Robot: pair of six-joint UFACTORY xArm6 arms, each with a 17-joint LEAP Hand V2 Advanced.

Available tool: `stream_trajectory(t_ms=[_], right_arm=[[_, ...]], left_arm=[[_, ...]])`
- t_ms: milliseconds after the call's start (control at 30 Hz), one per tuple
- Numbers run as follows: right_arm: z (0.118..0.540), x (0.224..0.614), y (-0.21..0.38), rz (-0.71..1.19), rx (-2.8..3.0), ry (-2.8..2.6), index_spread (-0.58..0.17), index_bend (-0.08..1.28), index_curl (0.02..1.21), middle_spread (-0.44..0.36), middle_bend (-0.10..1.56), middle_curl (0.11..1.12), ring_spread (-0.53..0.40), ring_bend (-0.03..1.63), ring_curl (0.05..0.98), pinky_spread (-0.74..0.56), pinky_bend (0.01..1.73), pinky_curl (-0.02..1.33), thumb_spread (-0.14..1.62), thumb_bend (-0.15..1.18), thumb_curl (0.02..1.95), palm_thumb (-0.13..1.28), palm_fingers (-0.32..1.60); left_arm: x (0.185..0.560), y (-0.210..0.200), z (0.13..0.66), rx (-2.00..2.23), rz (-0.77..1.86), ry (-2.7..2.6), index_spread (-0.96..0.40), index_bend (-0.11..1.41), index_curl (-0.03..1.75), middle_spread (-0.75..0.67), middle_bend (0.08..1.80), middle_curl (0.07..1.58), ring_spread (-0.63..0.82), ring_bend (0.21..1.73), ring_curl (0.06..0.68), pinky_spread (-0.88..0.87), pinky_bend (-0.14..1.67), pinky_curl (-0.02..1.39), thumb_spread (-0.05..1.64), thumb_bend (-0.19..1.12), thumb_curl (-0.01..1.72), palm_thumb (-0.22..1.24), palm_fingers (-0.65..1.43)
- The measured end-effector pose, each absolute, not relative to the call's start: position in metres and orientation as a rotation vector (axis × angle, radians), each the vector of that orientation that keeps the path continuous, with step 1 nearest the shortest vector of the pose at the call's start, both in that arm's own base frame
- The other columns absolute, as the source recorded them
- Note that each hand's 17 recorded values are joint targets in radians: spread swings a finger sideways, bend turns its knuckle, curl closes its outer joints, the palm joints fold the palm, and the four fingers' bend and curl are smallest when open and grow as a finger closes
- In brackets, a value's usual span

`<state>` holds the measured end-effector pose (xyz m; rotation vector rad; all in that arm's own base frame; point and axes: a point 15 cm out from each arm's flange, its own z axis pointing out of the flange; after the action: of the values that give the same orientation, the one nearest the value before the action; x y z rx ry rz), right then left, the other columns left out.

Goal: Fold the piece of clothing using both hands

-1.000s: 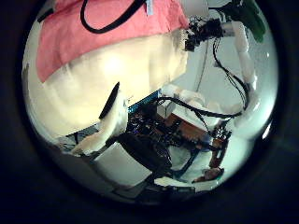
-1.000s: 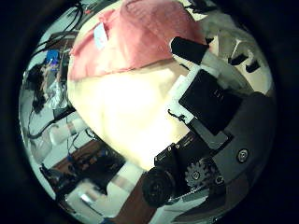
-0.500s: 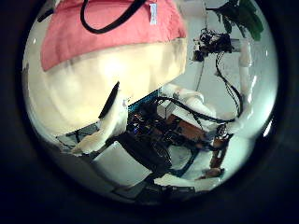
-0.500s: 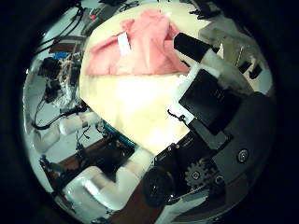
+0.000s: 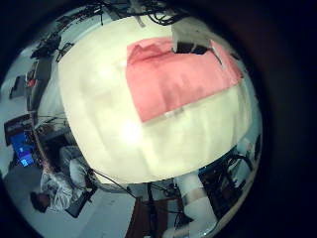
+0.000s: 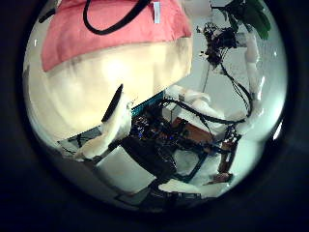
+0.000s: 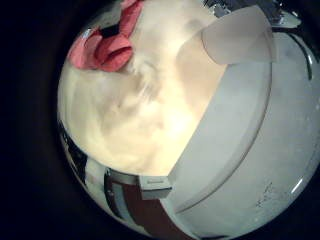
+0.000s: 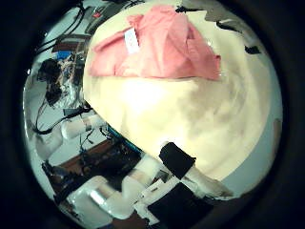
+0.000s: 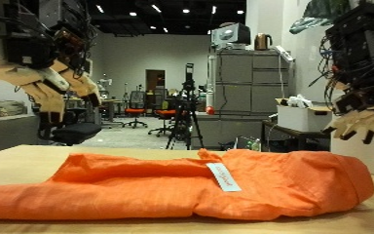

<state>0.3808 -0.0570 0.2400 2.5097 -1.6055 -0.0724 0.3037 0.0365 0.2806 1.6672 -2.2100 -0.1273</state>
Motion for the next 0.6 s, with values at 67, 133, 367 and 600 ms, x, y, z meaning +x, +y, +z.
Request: stream_trajectory(t_ms=[67, 133, 367, 600], right_arm=[[0.232, 0.386, -0.054, -0.079, 2.502, -1.601, -0.199, 0.36, 0.41, -0.038, 0.55, 0.4, -0.217, 0.87, 0.332, -0.28, 0.93, 0.41, 0.96, -0.03, 0.39, 0.52, 0.13], [0.224, 0.389, -0.053, -0.098, 2.482, -1.61, -0.21, 0.33, 0.39, -0.058, 0.59, 0.41, -0.232, 0.91, 0.331, -0.29, 0.9, 0.37, 0.95, -0.04, 0.38, 0.51, 0.27], [0.209, 0.408, -0.065, -0.045, 2.332, -1.63, -0.24, 0.24, 0.4, -0.116, 0.67, 0.46, -0.279, 1.01, 0.379, -0.39, 0.89, 0.34, 0.88, -0.05, 0.34, 0.4, 0.43], [0.191, 0.408, -0.069, -0.05, 2.259, -1.619, -0.277, 0.2, 0.42, -0.174, 0.68, 0.51, -0.329, 1.04, 0.412, -0.51, 0.95, 0.33, 0.84, -0.04, 0.32, 0.33, 0.51]], left_arm=[[0.303, 0.035, 0.281, 1.67, -0.13, -2.207, -0.12, 0.18, 0.37, 0.09, 0.18, 0.3, 0.25, 0.53, 0.219, 0.15, 0.39, 0.34, 1.16, -0.02, 0.3, 0.53, 0.15], [0.305, 0.033, 0.281, 1.669, -0.129, -2.208, -0.12, 0.18, 0.37, 0.09, 0.18, 0.3, 0.25, 0.53, 0.219, 0.15, 0.39, 0.34, 1.16, -0.02, 0.3, 0.53, 0.15], [0.306, 0.03, 0.281, 1.665, -0.128, -2.21, -0.12, 0.18, 0.37, 0.09, 0.18, 0.3, 0.25, 0.53, 0.218, 0.15, 0.39, 0.34, 1.16, -0.02, 0.3, 0.54, 0.16], [0.306, 0.03, 0.281, 1.665, -0.13, -2.209, -0.12, 0.18, 0.37, 0.09, 0.18, 0.3, 0.25, 0.53, 0.217, 0.15, 0.39, 0.34, 1.16, -0.02, 0.3, 0.54, 0.16]])
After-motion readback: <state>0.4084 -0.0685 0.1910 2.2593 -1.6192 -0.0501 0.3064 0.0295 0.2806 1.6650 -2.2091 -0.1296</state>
